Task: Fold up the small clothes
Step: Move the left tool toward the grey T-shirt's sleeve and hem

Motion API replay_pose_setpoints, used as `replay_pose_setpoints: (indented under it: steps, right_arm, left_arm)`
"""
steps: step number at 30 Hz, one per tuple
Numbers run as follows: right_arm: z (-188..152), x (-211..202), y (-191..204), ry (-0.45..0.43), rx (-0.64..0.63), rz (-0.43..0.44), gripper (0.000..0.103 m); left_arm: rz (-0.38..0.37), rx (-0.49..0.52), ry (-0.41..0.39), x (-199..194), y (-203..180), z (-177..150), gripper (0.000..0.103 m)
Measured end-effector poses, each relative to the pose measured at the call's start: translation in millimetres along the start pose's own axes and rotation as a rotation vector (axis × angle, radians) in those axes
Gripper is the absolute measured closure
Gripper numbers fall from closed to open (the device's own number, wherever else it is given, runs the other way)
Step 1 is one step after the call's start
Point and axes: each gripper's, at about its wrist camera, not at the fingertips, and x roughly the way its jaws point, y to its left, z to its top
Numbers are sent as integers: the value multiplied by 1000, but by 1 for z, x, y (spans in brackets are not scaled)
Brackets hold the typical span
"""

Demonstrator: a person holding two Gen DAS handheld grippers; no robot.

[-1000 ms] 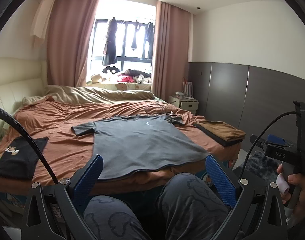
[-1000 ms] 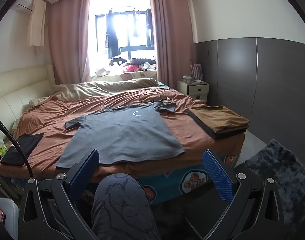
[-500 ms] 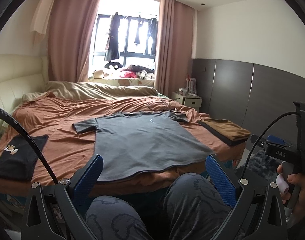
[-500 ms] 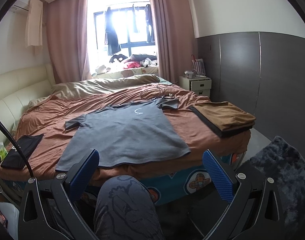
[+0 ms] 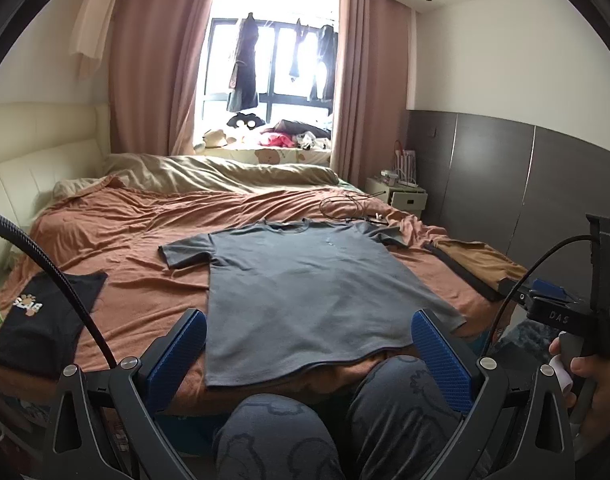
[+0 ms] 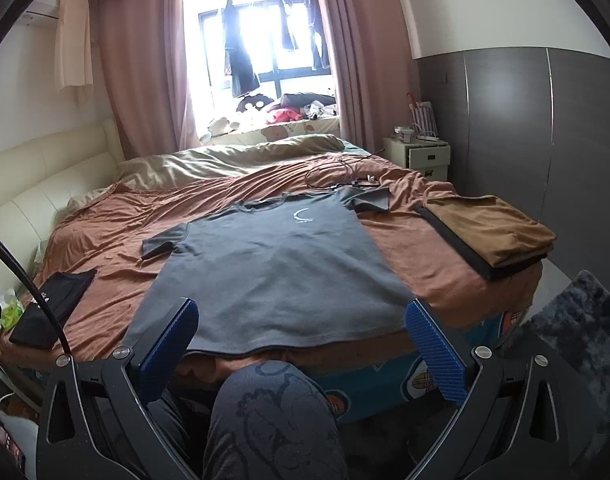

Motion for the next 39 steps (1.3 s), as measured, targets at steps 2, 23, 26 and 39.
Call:
replay_pose_setpoints:
  steps: [2,23,26,39]
  right_arm:
    - [5,12,2,14,-7,4,0]
    - [68,145,49,153,-127,11,0]
    - [78,155,52,145,-103,40,0]
    - [106,214,72,101,-50,86,0]
  left_arm:
    - [2,-14,6,9,7,3,0]
    - [187,-174,220,134,136,8,0]
    - [265,-195,256,153,154,15,0]
    - [326,-201,255,196,196,68,0]
